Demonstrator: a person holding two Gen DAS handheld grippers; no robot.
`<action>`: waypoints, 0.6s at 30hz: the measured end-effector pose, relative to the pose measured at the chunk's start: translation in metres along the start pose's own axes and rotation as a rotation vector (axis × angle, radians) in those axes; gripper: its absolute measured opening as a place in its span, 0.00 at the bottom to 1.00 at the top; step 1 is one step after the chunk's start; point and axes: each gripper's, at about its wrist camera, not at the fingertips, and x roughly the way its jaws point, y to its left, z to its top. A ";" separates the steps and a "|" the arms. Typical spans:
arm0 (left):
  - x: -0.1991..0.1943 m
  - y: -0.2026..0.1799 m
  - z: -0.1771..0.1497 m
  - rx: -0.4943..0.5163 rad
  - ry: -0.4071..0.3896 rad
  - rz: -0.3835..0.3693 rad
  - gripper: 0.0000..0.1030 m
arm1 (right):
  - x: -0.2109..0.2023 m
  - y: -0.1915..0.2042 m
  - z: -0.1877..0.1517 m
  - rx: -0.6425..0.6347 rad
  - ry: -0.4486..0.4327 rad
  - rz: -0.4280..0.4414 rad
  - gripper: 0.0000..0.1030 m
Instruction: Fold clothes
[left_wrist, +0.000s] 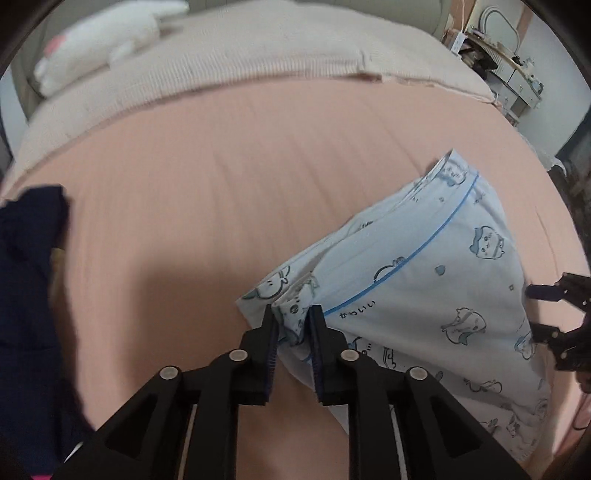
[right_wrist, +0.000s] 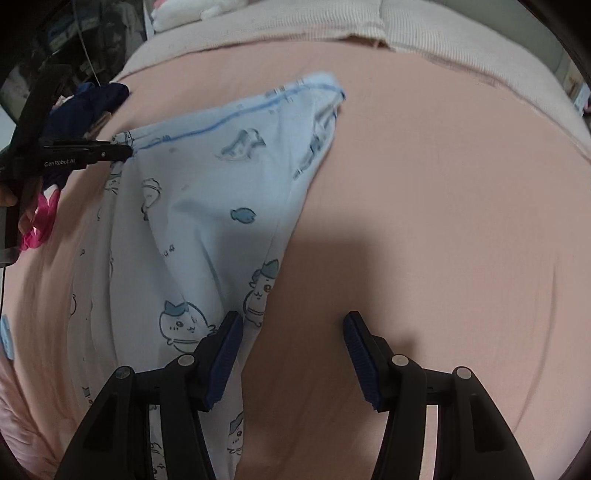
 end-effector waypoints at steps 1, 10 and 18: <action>-0.011 -0.004 -0.005 0.021 -0.037 0.051 0.30 | -0.007 -0.002 -0.001 0.015 -0.023 0.008 0.55; -0.055 -0.046 -0.060 0.045 -0.063 -0.142 0.50 | -0.021 -0.009 -0.053 -0.075 0.083 0.134 0.55; -0.049 -0.129 -0.120 0.120 0.151 -0.506 0.33 | -0.054 -0.008 -0.084 -0.098 0.039 0.154 0.55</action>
